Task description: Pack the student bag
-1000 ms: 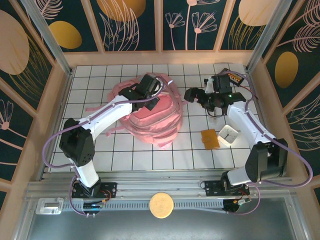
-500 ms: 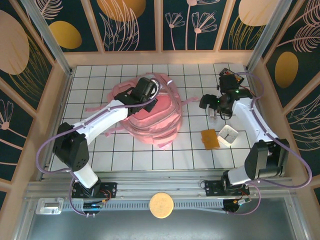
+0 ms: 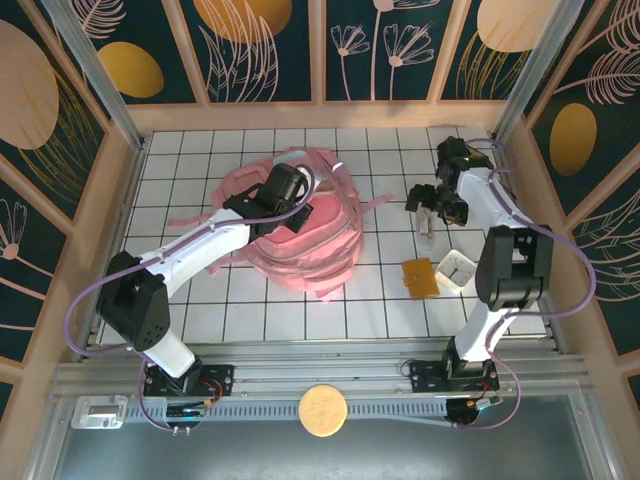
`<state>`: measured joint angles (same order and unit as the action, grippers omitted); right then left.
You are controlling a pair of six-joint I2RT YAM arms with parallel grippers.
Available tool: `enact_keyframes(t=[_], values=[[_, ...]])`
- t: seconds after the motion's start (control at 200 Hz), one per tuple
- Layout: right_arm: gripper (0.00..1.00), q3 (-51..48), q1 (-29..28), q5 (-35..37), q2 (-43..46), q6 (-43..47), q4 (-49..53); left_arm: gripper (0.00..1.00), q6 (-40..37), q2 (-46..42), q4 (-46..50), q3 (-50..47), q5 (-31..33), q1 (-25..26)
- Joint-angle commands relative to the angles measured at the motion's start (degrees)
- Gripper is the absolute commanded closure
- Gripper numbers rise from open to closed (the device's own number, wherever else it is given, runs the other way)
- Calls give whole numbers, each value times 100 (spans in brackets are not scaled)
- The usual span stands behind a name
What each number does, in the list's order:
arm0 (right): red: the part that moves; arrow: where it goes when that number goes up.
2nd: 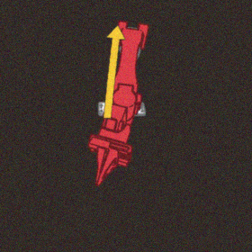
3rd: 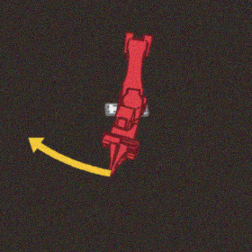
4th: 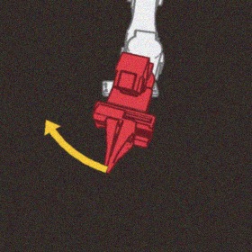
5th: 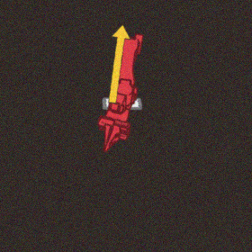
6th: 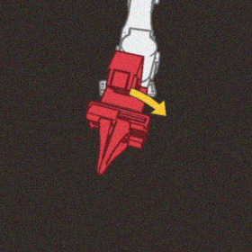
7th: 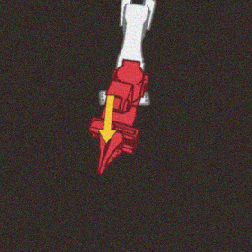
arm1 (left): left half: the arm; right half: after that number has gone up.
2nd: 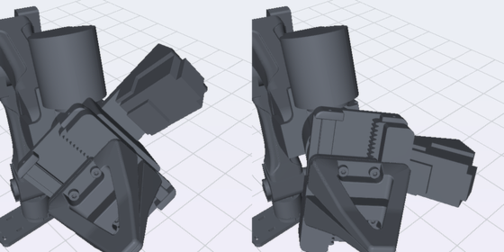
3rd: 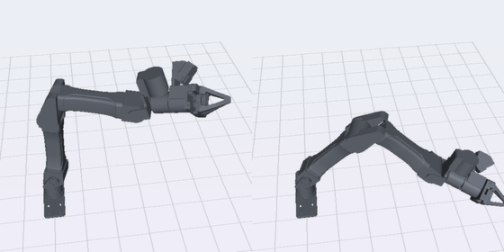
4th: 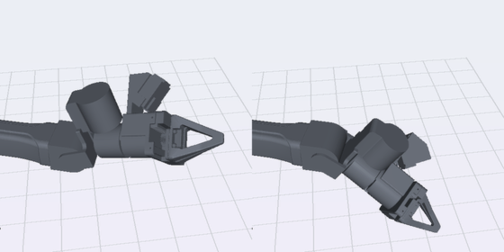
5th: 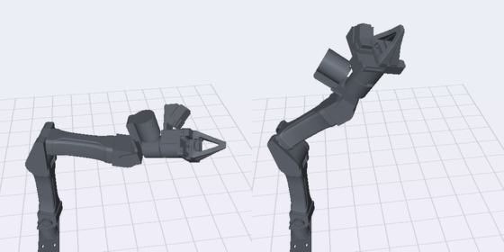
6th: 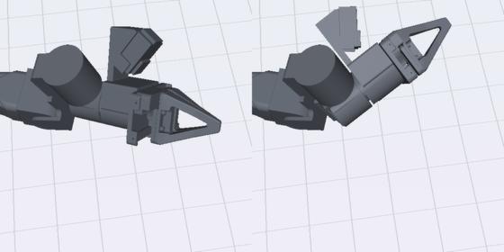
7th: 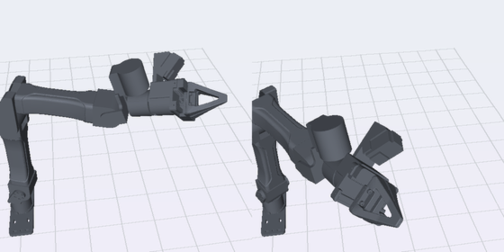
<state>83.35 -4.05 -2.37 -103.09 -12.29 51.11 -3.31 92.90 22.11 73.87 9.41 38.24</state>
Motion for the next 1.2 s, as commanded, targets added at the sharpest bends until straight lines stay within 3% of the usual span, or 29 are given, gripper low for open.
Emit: enact_keyframes(t=[0.0, 0.275, 1.196], values=[[1, 397, 28, 140, -445, 150, 162, 100, 187, -264, -111, -61, -133, -43], [5, 626, 28, 307, -1205, 215, 117, 100, 82, -247, -110, -40, -157, -43], [35, 86, 169, 369, -1605, 318, -468, 100, 115, 230, -58, 321, -316, -44]])
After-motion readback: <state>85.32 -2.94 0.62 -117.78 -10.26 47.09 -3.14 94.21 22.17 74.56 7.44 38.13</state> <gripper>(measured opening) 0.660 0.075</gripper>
